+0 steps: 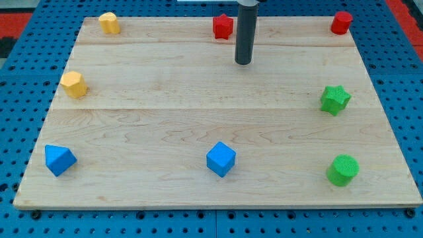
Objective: Push the red circle slightly left
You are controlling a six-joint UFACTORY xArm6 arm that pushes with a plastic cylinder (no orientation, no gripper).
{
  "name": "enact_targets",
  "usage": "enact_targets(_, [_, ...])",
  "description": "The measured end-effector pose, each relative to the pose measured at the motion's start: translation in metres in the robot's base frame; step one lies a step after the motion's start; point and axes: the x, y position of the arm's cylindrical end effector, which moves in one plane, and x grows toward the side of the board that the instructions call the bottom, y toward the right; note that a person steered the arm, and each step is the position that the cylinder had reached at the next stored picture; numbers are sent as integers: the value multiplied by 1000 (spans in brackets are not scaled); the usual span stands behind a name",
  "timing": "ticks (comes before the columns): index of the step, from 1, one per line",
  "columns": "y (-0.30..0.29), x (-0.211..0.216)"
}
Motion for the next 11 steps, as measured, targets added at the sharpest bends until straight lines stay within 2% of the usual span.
enact_targets(1, [0,7])
enact_targets(2, [47,22])
enact_targets(3, [159,0])
enact_targets(4, [281,-54])
enact_targets(5, [286,-58])
enact_targets(6, [286,-133])
enact_targets(7, [272,-125])
enact_targets(8, [238,-112])
enact_targets(9, [190,-117])
enact_targets(11, [180,-117])
